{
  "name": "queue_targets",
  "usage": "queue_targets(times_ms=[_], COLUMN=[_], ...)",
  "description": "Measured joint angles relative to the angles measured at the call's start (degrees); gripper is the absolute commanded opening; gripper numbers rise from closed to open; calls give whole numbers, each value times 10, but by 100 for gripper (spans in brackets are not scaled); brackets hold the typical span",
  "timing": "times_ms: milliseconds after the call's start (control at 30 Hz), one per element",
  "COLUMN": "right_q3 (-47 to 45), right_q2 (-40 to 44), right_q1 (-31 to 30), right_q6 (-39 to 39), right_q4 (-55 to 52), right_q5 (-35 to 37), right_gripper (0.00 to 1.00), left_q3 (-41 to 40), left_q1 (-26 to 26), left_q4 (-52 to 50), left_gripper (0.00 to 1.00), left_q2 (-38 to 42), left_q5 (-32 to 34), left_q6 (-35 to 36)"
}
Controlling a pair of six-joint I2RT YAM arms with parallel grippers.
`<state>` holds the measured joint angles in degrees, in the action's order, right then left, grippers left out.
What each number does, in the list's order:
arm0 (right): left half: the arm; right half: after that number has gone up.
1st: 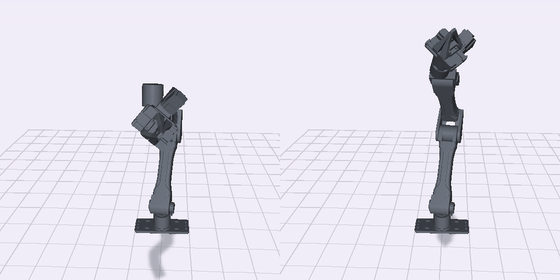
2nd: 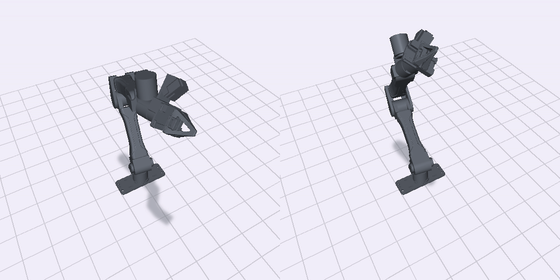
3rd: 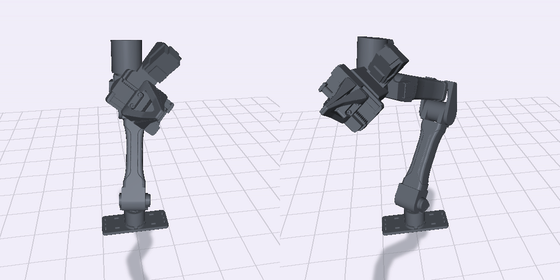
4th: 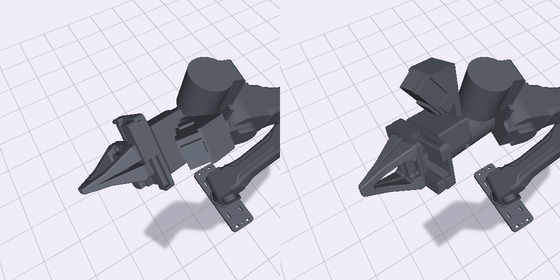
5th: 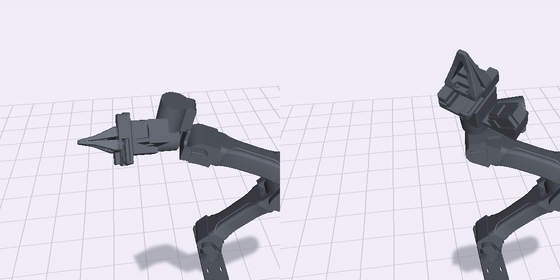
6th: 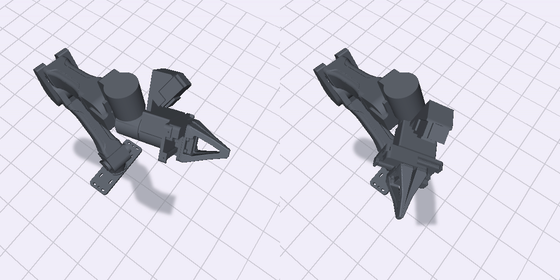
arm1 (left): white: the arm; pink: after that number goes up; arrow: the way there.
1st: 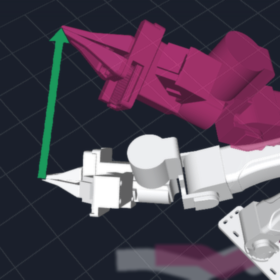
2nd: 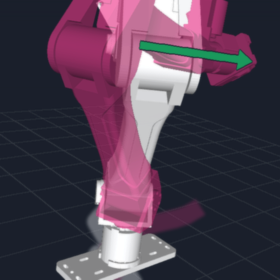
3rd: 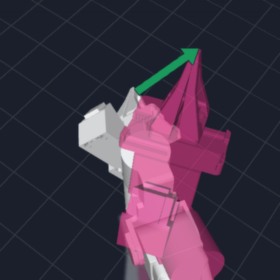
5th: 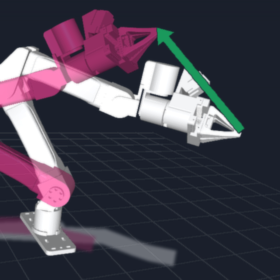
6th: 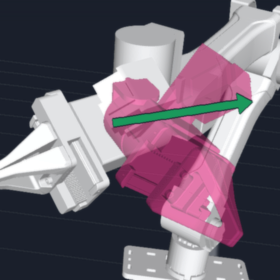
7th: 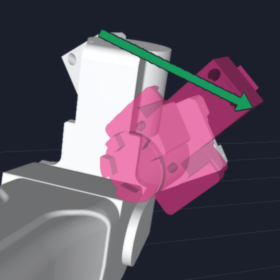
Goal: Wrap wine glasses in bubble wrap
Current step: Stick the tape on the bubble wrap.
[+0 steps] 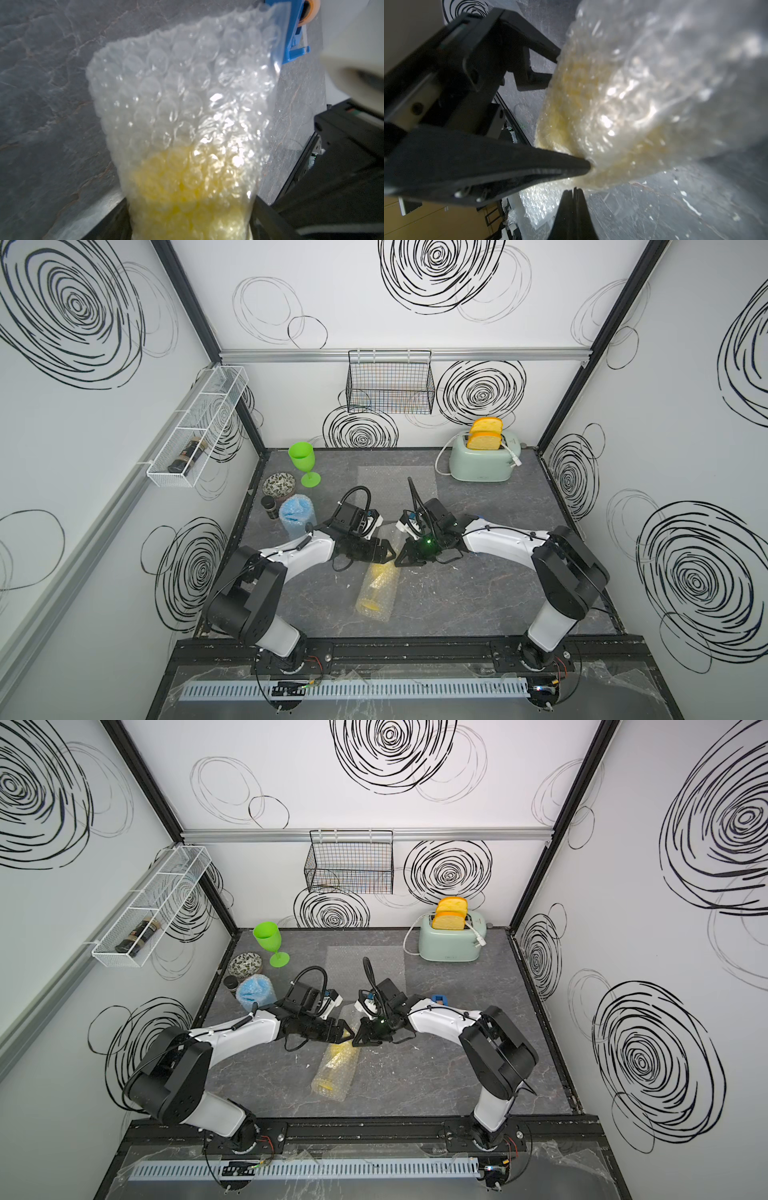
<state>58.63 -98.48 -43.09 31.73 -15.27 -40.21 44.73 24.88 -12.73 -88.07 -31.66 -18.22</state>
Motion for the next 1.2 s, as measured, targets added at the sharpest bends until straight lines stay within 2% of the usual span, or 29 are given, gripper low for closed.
queue_targets(times_ms=[433, 833, 900, 1000, 1167, 1200], right_q3=[5, -17, -20, -34, -79, -88], right_q2=[-56, -57, -56, -45, 13, 26], right_q1=[10, 13, 16, 19, 51, 57], right_q6=[1, 4, 4, 5, 16, 20], right_q4=[14, 38, 41, 43, 71, 82], right_q5=[-34, -28, -22, -8, 0, -3], right_gripper=[0, 1, 6, 19, 56, 61], left_q3=[0, 1, 1, 1, 0, 0], left_q1=[1, 1, 1, 1, 1, 1], left_q4=[-2, -2, -2, 2, 3, 4], left_gripper=[84, 84, 84, 84, 82, 82], left_q2=[0, 0, 0, -1, -2, -2], left_q5=[12, 11, 10, 2, -20, -24], left_q6=[1, 2, 2, -1, -12, -14])
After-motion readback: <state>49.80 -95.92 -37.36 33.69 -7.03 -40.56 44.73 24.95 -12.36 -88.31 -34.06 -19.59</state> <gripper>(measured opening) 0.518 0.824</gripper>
